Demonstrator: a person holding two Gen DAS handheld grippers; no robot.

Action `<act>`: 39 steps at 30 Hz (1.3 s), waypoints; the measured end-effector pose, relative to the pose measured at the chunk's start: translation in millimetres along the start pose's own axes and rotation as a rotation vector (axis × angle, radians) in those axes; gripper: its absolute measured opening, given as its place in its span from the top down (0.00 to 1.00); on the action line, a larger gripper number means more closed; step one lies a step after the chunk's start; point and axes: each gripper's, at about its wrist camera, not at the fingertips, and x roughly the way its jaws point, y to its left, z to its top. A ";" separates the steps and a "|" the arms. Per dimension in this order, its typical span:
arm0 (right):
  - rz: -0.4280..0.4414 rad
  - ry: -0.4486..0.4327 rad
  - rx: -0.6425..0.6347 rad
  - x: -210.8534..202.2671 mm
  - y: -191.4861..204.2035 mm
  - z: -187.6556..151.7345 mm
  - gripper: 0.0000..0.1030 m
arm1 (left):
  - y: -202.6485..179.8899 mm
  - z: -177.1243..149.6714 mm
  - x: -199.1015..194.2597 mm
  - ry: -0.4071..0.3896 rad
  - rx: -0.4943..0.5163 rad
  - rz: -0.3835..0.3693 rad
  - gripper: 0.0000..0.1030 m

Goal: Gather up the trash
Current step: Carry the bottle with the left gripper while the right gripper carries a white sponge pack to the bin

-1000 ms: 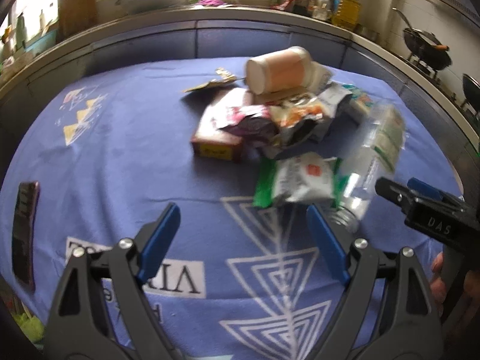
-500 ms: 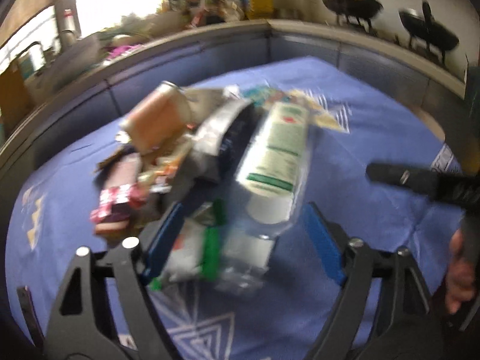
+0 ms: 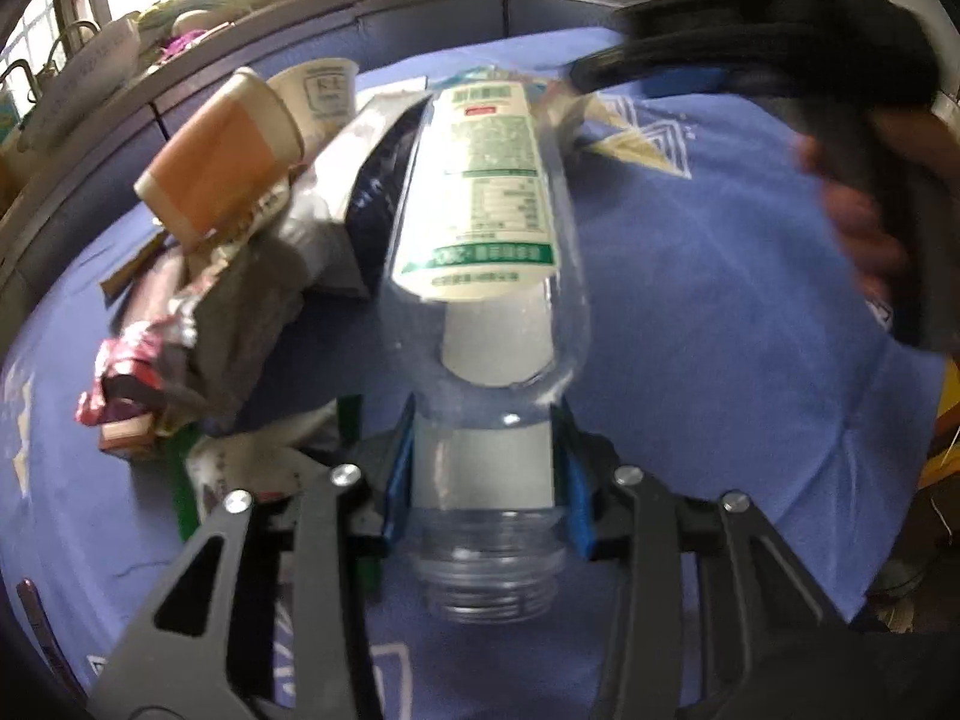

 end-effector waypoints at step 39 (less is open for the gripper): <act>-0.288 -0.127 0.546 -180.0 -253.1 -162.2 0.48 | -240.7 178.7 33.0 0.113 0.352 -0.508 0.62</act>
